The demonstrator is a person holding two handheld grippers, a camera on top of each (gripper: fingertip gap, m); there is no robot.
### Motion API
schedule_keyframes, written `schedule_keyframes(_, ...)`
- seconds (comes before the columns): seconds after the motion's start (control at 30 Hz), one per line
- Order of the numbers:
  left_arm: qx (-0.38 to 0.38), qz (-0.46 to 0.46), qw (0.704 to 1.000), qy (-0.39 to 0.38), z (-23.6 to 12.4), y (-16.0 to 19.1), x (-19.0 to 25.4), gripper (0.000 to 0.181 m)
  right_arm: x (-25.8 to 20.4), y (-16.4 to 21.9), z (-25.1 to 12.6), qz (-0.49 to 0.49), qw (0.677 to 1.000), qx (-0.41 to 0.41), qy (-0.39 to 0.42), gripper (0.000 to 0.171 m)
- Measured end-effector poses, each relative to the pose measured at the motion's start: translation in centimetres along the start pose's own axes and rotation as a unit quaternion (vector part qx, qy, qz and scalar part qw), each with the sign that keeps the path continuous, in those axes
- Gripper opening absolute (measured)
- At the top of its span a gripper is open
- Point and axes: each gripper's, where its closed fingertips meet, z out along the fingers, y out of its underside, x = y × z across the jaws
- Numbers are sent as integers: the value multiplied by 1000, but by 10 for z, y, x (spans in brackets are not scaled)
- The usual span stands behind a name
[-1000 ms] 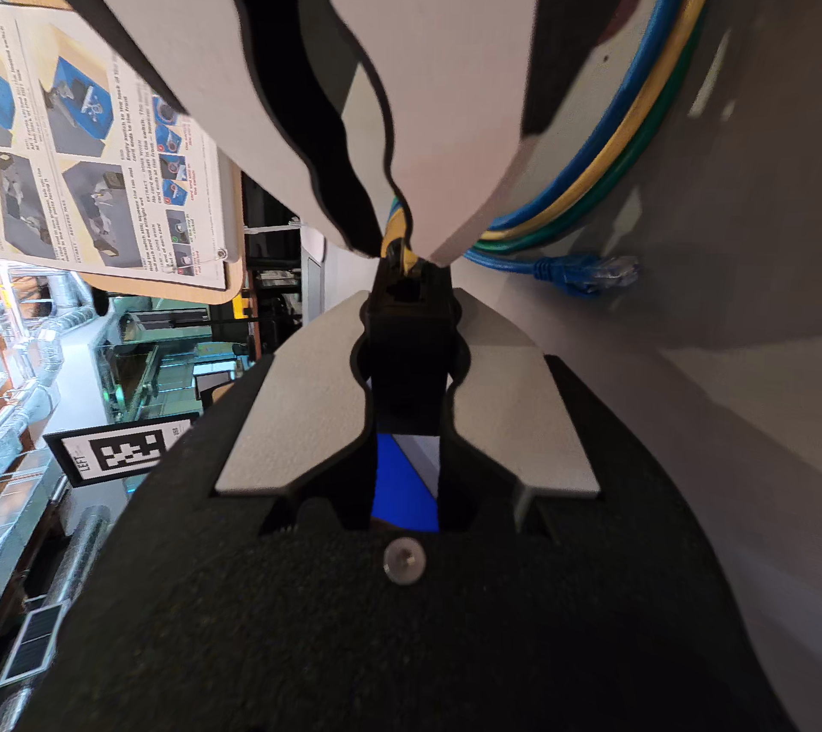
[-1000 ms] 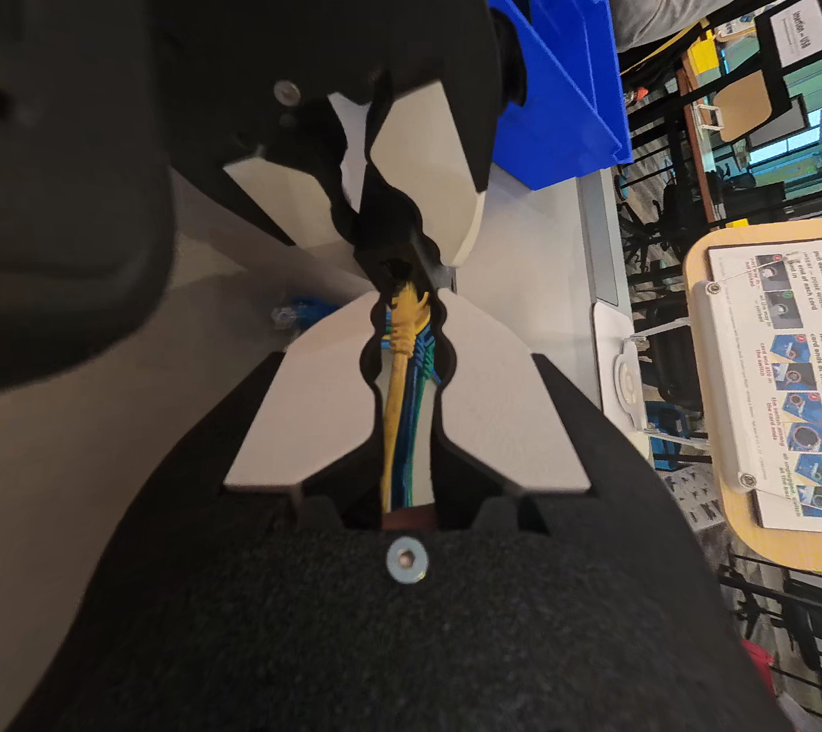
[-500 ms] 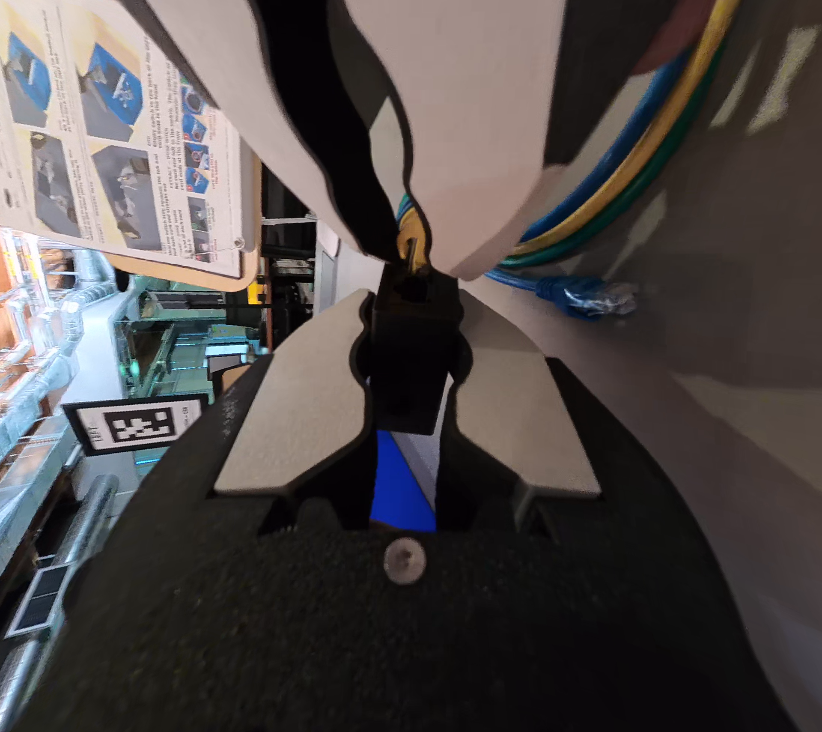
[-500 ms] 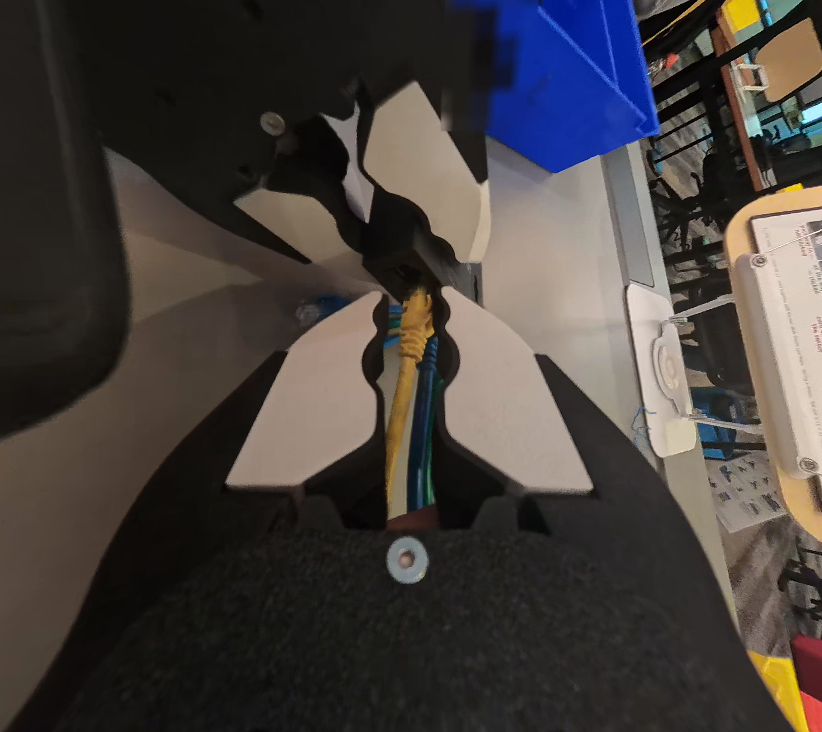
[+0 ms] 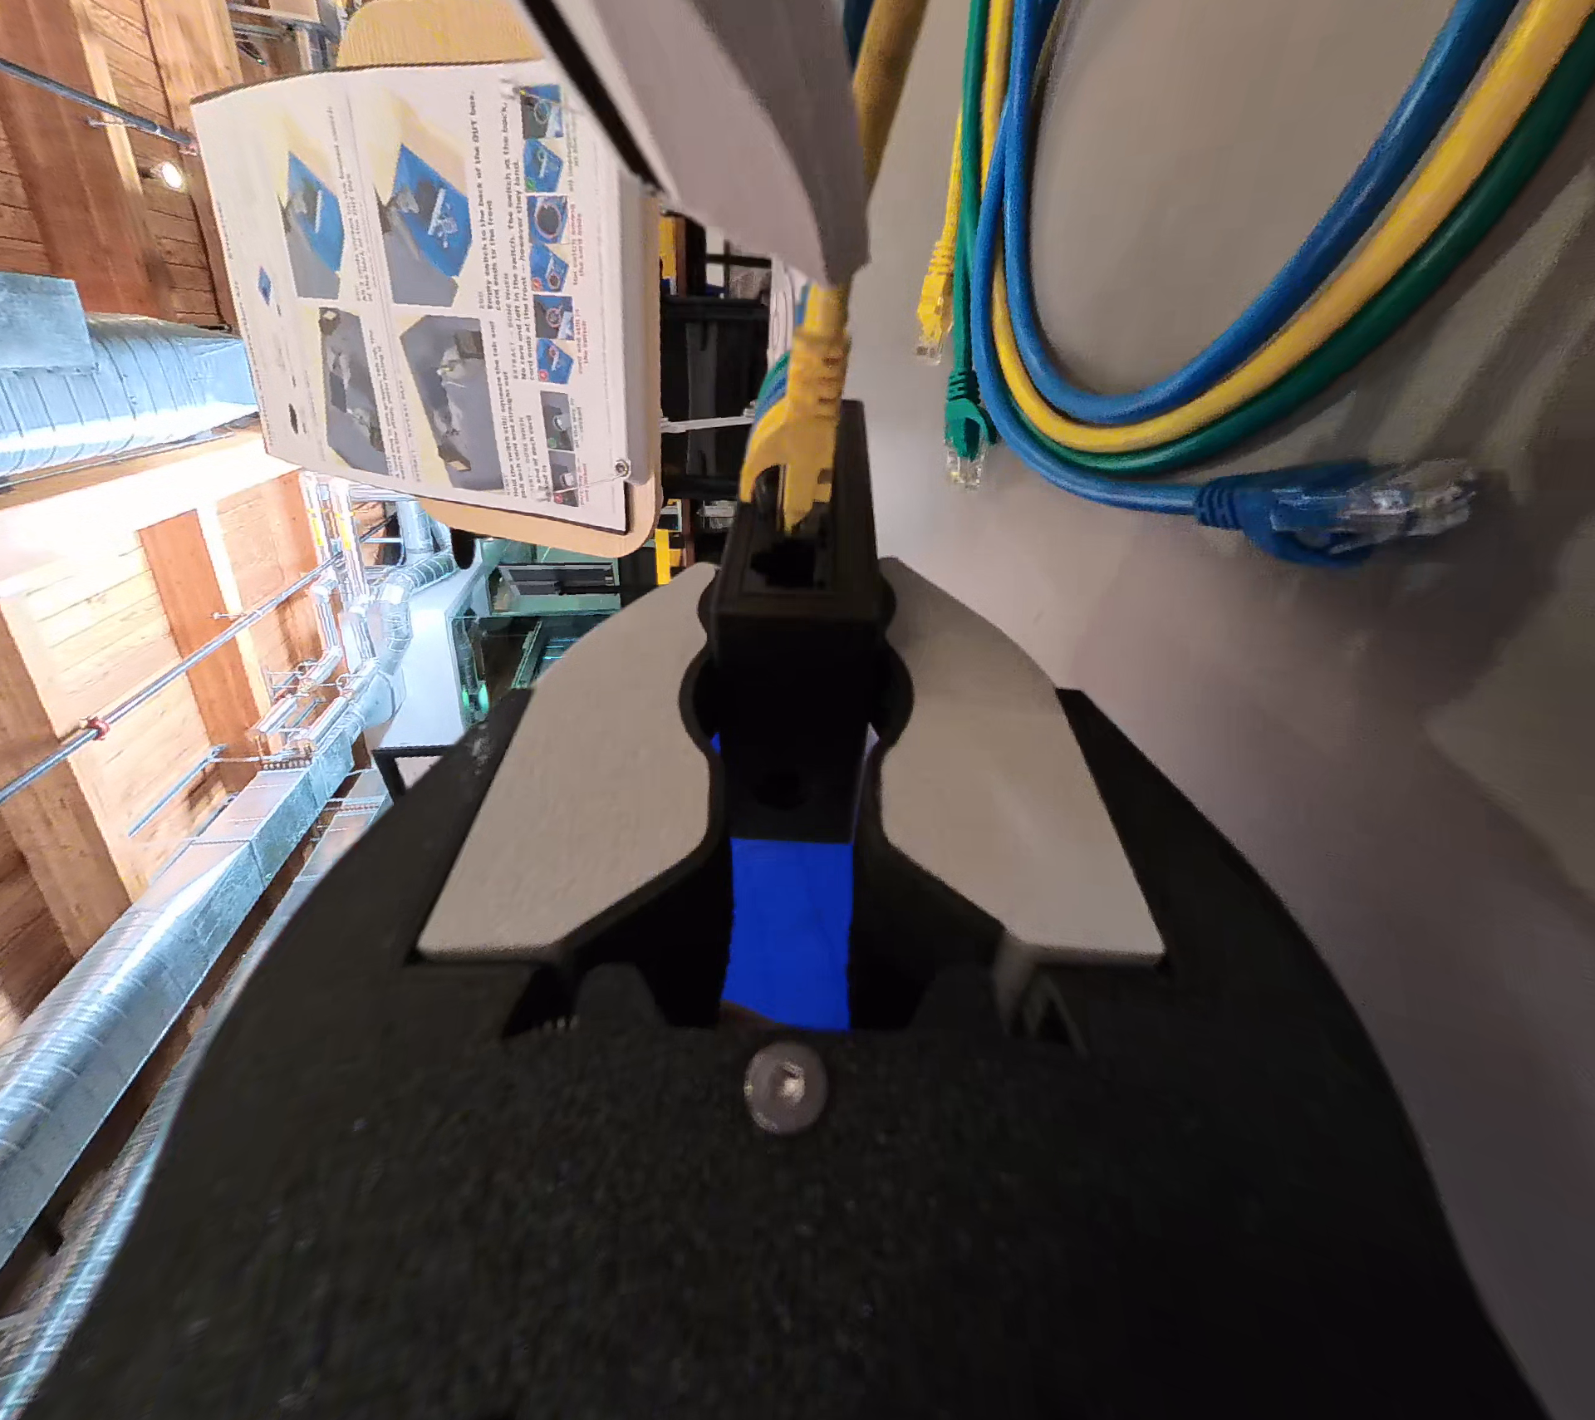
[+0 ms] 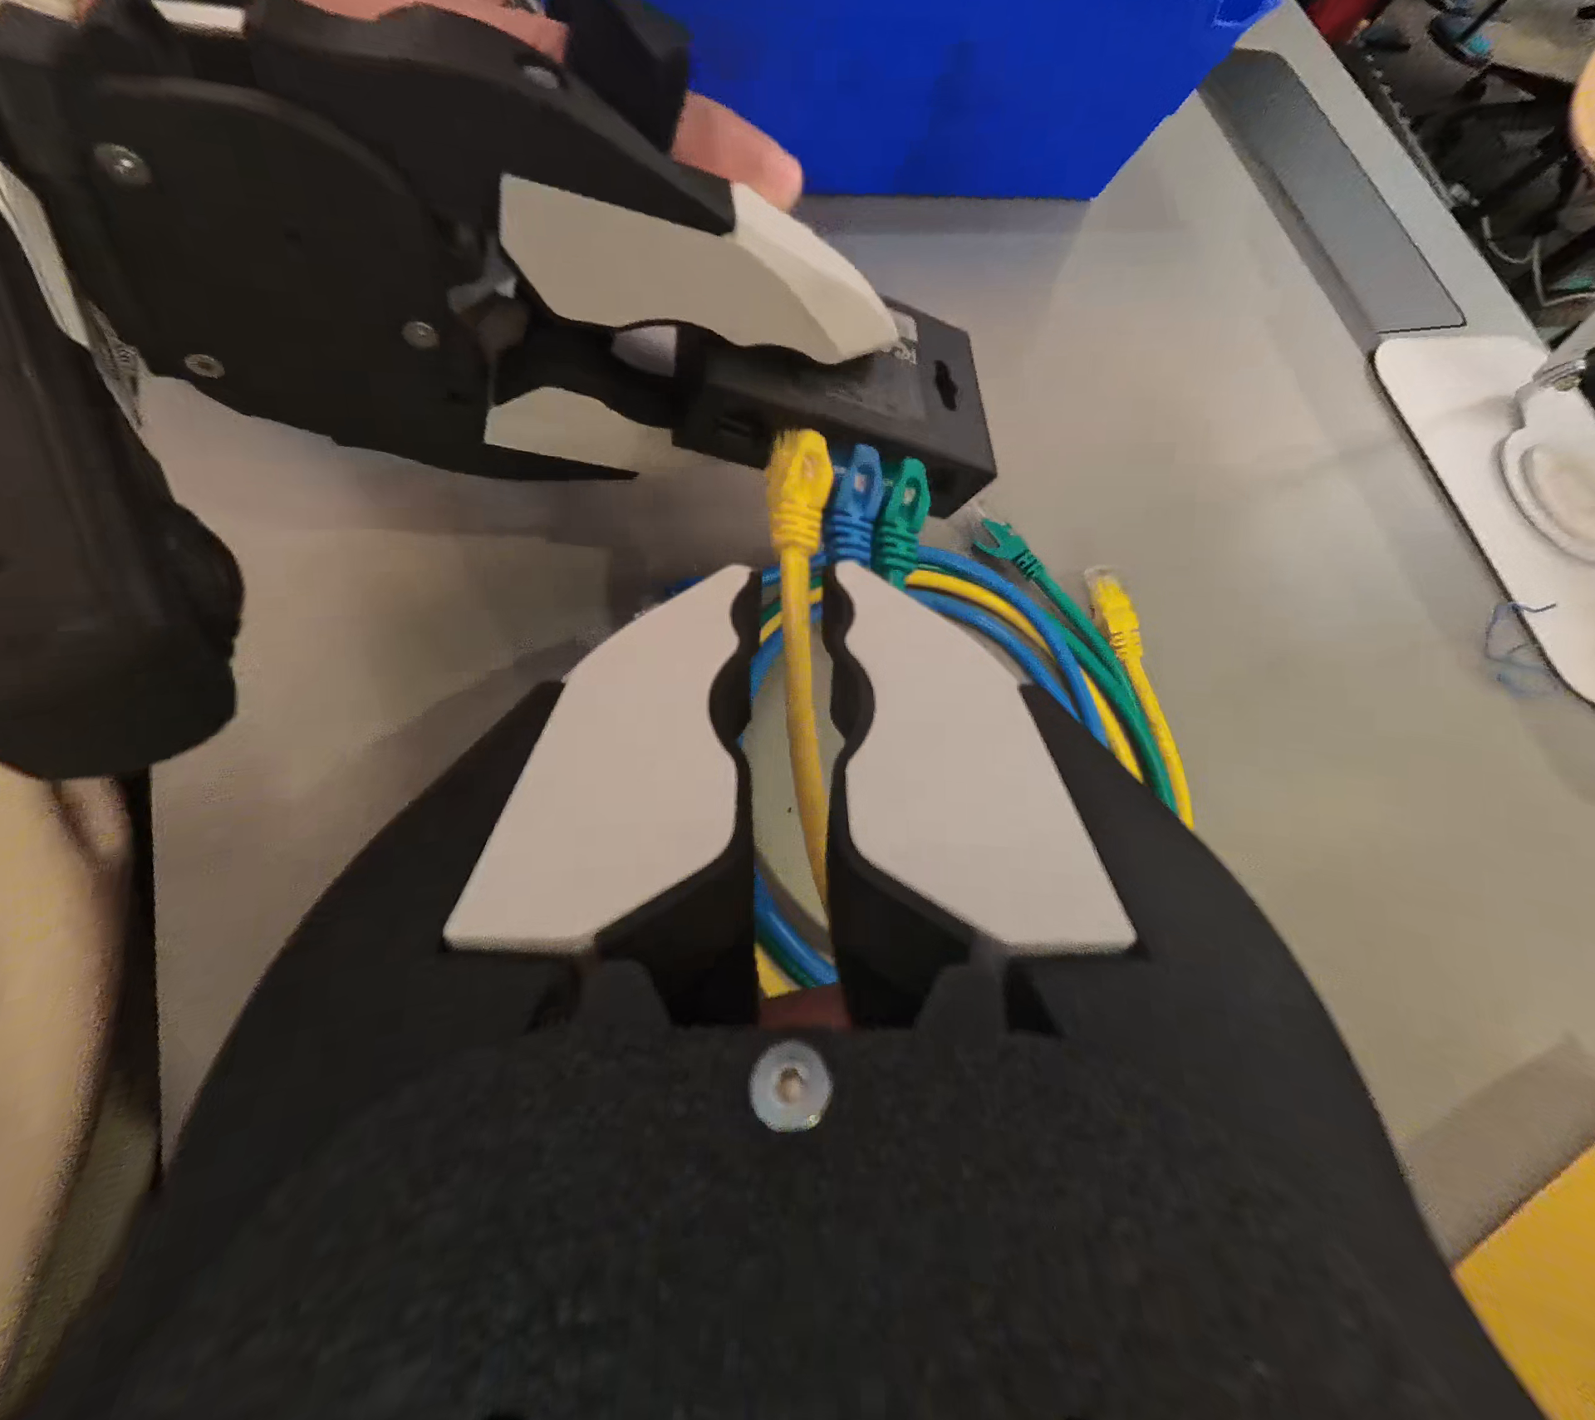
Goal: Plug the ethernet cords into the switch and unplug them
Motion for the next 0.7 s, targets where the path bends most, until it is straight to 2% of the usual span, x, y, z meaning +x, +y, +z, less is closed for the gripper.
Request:
schedule_keyframes(0.27,0,5,1000,3,0,-2,4,29,-2,7,9,39,999,-13,-30,6)
schedule_keyframes(0.43,-1,-19,1000,19,3,-1,3,30,-1,4,5,98,993,19,-63,6)
schedule_keyframes(0.7,-5,-24,999,27,5,-2,4,31,-3,7,2,124,989,26,-79,6)
